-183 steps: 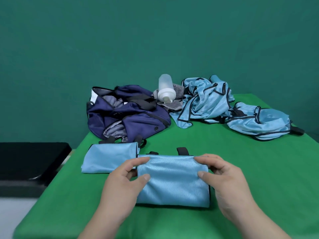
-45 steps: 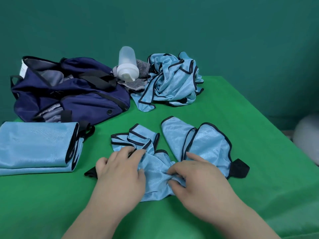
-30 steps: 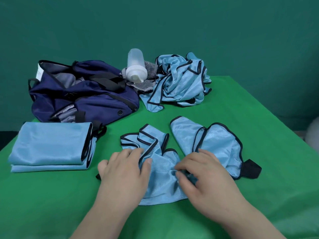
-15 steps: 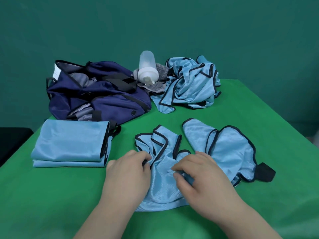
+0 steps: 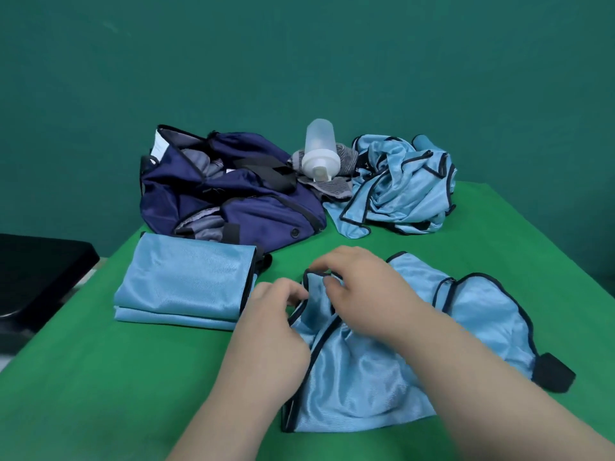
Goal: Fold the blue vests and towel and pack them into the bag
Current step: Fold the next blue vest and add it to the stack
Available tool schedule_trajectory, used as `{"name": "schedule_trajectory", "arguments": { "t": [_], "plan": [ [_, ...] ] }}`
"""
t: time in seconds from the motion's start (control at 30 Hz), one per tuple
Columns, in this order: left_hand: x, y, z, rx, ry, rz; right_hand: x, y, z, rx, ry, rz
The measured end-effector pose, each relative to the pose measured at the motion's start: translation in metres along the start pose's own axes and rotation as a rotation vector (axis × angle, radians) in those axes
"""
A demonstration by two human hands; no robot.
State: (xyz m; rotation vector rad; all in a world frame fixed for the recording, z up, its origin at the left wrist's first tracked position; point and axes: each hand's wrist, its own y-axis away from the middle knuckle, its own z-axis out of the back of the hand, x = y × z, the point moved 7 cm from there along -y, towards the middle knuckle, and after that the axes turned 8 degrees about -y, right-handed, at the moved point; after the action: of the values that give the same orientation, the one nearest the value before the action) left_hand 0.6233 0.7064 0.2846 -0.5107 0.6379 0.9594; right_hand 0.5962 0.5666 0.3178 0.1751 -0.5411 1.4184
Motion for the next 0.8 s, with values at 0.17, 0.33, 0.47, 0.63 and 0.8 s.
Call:
{"name": "schedule_trajectory", "arguments": {
  "t": [0.17,0.33,0.47,0.63,0.8],
  "plan": [
    [0.004,-0.001,0.0,0.046,0.054,0.013,-0.014,-0.042,-0.041,0.356,0.091,-0.028],
    [0.006,-0.004,0.002,0.076,0.089,0.025,-0.021,-0.046,-0.043,0.433,0.345,0.004],
    [0.007,-0.003,0.005,0.088,0.075,0.059,-0.021,-0.04,-0.015,0.375,0.137,-0.038],
    [0.005,0.001,0.005,0.123,0.025,0.075,-0.017,-0.024,0.023,0.288,0.005,-0.106],
    [-0.008,0.007,0.007,0.093,0.035,0.056,0.0,-0.007,0.039,0.216,-0.067,-0.035]
  ]
}}
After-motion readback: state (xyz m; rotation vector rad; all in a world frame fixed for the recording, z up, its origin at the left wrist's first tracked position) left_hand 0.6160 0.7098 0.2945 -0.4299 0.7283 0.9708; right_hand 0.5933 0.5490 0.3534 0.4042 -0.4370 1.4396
